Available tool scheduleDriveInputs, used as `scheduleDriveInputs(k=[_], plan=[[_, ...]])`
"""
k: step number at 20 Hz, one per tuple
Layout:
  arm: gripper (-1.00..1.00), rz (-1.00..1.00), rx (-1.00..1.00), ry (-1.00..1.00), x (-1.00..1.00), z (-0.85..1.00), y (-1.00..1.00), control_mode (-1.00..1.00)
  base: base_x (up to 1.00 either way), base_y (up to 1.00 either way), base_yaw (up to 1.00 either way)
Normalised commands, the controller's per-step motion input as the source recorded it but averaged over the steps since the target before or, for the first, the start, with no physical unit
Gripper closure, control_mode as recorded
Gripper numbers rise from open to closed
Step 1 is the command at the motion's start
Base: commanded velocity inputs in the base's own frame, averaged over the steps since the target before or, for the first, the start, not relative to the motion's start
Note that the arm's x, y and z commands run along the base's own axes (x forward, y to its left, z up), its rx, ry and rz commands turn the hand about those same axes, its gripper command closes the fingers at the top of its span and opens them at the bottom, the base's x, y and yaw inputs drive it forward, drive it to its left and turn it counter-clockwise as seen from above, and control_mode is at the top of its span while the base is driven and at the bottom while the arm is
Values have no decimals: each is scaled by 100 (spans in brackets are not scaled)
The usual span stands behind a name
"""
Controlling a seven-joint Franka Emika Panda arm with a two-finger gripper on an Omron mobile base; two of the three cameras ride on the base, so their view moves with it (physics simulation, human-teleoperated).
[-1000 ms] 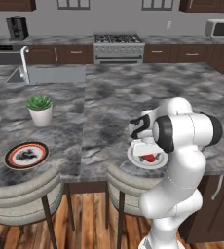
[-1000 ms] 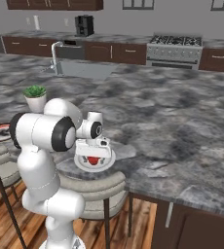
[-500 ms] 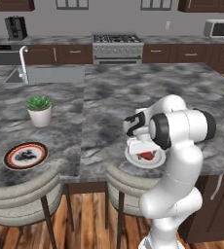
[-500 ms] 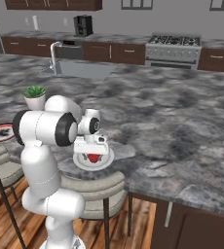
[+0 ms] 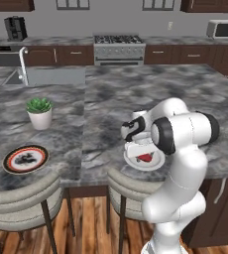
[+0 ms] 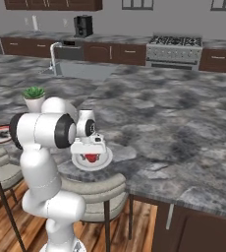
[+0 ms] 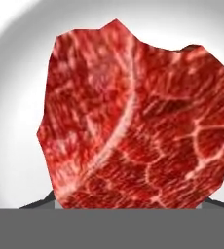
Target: Transport the steak and avocado to the fridge. Place the steak on the rack containing meat and place the avocado on the rack containing the vegetable, ensuring meats and vegetables are on different racks.
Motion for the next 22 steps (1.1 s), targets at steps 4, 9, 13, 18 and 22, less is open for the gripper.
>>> scheduleDriveInputs(k=[4, 9, 13, 18, 22], plan=[[100, 0, 0, 0, -57, 11, -7, -100, 0, 0, 0], [100, -3, 0, 0, -79, 57, -8, -100, 0, 0, 0], [100, -7, 4, 0, -78, 96, -7, -100, 0, 0, 0], [100, -6, 4, 0, -97, 97, -6, -100, 0, 0, 0], [100, -5, 5, -6, -100, 93, -5, -100, 0, 0, 0]])
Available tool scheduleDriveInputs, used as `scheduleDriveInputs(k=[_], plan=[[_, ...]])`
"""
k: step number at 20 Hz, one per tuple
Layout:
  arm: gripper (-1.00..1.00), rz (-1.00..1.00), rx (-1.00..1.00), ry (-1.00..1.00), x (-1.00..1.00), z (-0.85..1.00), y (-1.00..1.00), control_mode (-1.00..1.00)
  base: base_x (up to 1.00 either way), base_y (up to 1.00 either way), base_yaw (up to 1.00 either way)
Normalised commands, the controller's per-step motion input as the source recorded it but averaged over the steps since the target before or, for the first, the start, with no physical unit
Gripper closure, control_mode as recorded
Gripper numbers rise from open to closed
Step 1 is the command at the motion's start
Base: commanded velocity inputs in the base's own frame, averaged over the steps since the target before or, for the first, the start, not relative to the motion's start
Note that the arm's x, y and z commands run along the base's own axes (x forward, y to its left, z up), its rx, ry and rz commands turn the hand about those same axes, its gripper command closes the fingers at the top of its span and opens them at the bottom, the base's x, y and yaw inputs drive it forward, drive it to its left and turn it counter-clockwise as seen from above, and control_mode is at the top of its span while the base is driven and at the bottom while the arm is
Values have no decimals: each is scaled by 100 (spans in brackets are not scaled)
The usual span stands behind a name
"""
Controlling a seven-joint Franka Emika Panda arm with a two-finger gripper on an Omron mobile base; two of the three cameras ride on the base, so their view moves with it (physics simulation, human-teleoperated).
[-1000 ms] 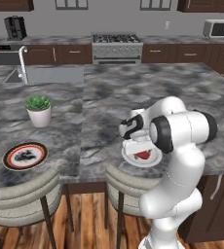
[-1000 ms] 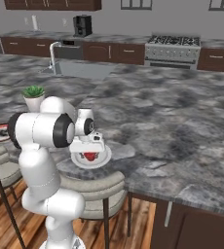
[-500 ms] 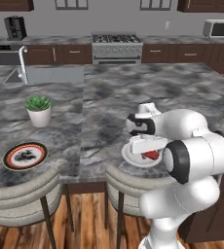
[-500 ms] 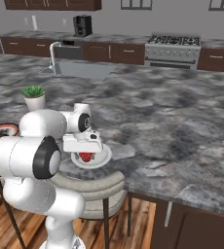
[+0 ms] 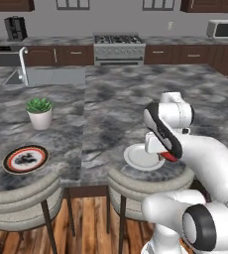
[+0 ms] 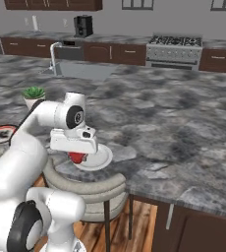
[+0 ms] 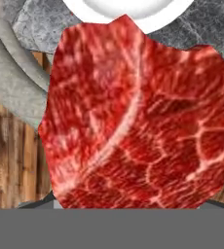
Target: Transport the steak and avocado to the fridge. Place the steak on the rack containing meat and place the avocado on the rack containing the vegetable, ensuring meats and vegetables are on different racks.
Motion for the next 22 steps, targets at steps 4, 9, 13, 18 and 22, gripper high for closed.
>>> scheduleDriveInputs(k=[4, 9, 13, 18, 22], plan=[[100, -2, 1, -9, -100, 92, -1, -100, 0, 0, 0], [100, -1, 0, -13, -96, 96, 0, -100, 0, 0, 0], [100, 0, 0, -17, -88, 97, -4, -100, 0, 0, 0], [100, 0, 0, -12, -69, 96, 0, -100, 0, 0, 0], [100, 0, 0, -24, -47, 60, 0, -100, 0, 0, 0]])
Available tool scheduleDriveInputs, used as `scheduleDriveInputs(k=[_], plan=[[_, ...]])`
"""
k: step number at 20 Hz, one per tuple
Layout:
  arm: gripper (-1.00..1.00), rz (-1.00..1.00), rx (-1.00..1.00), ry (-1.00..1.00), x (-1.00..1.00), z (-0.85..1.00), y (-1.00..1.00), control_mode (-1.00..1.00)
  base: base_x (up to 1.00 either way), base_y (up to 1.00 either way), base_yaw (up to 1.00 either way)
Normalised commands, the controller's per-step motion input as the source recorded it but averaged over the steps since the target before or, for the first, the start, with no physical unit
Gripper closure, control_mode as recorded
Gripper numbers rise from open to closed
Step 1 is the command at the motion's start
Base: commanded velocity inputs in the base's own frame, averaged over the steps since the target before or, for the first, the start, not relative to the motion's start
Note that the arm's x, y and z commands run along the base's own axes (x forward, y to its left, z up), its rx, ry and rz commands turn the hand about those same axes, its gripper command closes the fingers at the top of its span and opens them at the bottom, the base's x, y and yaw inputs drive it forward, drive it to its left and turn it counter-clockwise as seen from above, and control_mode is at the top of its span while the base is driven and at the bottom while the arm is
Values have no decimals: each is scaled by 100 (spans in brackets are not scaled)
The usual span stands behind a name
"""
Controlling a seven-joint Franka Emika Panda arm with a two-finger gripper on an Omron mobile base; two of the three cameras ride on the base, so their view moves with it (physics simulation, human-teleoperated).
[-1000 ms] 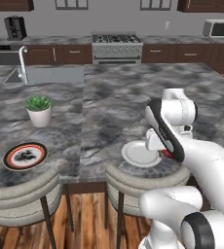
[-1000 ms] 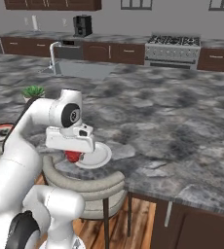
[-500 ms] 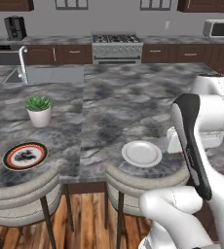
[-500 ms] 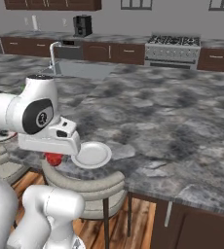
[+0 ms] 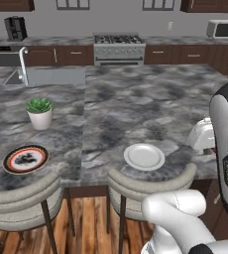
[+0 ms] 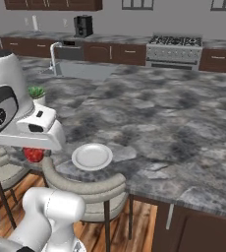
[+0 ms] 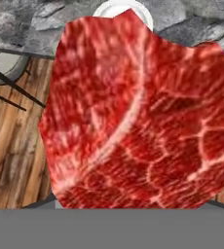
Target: Transport the steak and avocado to the fridge. Place the steak on the rack containing meat and place the avocado on the rack containing the vegetable, ensuring meats and vegetables are on different racks.
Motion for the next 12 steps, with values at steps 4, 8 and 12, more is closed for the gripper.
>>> scheduleDriveInputs(k=[4, 8, 12], plan=[[100, 0, 0, -31, -19, 37, 0, -100, 0, 0, 0], [100, 0, 0, -6, -6, 2, 0, -100, 0, 0, 0], [100, 0, 0, -8, -20, 0, -4, -100, 0, 0, 0]])
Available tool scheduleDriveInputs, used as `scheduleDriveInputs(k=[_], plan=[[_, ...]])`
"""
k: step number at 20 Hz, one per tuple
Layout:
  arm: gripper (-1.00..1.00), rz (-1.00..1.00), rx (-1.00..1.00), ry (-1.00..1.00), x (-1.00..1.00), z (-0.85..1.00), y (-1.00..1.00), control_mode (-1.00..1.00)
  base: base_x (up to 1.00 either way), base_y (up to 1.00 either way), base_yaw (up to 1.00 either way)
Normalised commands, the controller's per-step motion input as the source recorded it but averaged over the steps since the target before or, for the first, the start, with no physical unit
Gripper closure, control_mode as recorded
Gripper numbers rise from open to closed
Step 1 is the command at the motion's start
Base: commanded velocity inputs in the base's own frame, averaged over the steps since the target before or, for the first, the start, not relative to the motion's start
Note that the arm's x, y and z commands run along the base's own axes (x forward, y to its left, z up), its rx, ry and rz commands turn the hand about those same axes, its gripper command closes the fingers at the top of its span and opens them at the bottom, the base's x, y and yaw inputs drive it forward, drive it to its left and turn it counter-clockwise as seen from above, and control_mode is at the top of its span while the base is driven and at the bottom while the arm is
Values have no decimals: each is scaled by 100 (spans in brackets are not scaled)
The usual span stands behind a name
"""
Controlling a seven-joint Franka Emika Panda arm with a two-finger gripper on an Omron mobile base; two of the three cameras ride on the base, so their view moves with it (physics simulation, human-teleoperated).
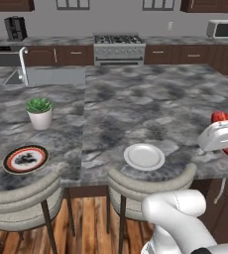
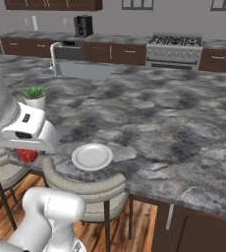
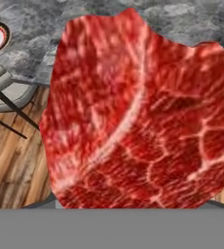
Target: Transport the steak and avocado to the fridge. Place the steak on the rack containing meat and place the avocado on the rack containing the vegetable, ensuring meats and vegetables are on different racks.
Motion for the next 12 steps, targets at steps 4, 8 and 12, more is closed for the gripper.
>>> scheduleDriveInputs(k=[4, 8, 12], plan=[[100, 0, 0, 0, 0, 0, 0, 100, -92, -64, -18], [100, 0, 0, 0, 0, 0, 0, 100, -95, -99, -22], [100, 0, 0, 0, 0, 0, 0, 100, -41, -100, -17]])
